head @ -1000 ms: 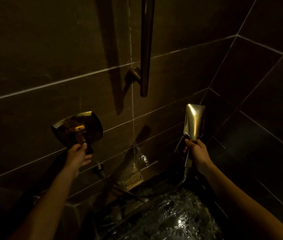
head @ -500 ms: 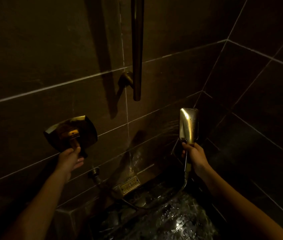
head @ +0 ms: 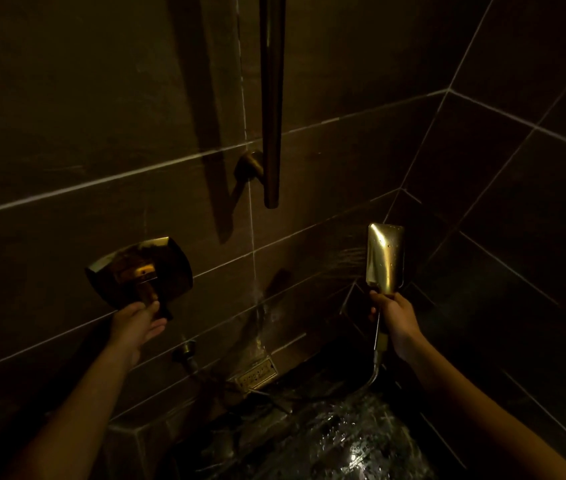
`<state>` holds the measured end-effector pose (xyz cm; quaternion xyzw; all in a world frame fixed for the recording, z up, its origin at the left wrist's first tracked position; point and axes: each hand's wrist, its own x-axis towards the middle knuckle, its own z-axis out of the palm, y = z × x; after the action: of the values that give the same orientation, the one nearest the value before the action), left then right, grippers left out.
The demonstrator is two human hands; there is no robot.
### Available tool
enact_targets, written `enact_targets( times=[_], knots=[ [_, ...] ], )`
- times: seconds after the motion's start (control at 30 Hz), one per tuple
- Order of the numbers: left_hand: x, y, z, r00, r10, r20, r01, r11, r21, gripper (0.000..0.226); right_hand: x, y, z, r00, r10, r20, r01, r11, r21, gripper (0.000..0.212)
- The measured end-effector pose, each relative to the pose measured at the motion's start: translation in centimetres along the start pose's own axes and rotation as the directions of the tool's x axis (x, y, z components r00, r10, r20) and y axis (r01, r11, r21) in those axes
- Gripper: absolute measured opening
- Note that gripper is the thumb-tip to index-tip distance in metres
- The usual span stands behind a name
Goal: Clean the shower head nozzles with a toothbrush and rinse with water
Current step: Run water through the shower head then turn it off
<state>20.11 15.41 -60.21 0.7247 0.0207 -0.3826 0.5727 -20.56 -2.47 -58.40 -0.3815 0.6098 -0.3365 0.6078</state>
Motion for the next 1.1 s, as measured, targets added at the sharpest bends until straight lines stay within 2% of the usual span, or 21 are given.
enact_targets(
  times=[0.2,0.47,0.63,0.8,0.93,1.1],
  knots=[
    [0.1,0.3,0.3,0.999,-0.038,-0.039,0.035,0.997,-0.072,0.053,0.3,0.4,0.7,1.0,0.009,-0.021,-0.01,0.999,-0.037,0.015],
    [1.1,0.2,0.0,0.997,-0.061,-0.053,0.056,0.995,-0.083,0.033,0.2,0.2,1.2,1.0,-0.016,0.02,0.018,0.994,-0.104,0.013],
    [1.8,0.3,0.2,0.993,-0.102,-0.06,0.093,0.986,-0.142,0.041,-0.4,-0.9,1.4,0.997,-0.061,0.044,0.066,0.987,-0.144,0.008],
    [1.2,-0.2,0.9,0.99,-0.106,-0.092,0.084,0.974,-0.21,0.04,-1.3,-1.4,1.2,0.994,-0.1,0.051,0.107,0.977,-0.182,0.016],
    [0.5,0.1,0.6,0.993,-0.113,-0.032,0.101,0.962,-0.255,0.041,-2.1,-1.5,1.1,0.991,-0.127,0.035,0.132,0.973,-0.191,0.017],
    [-0.8,-0.7,0.6,0.995,-0.088,-0.056,0.071,0.963,-0.262,0.045,-3.1,-2.5,1.0,0.983,-0.156,0.1,0.17,0.974,-0.147,0.021]
  ],
)
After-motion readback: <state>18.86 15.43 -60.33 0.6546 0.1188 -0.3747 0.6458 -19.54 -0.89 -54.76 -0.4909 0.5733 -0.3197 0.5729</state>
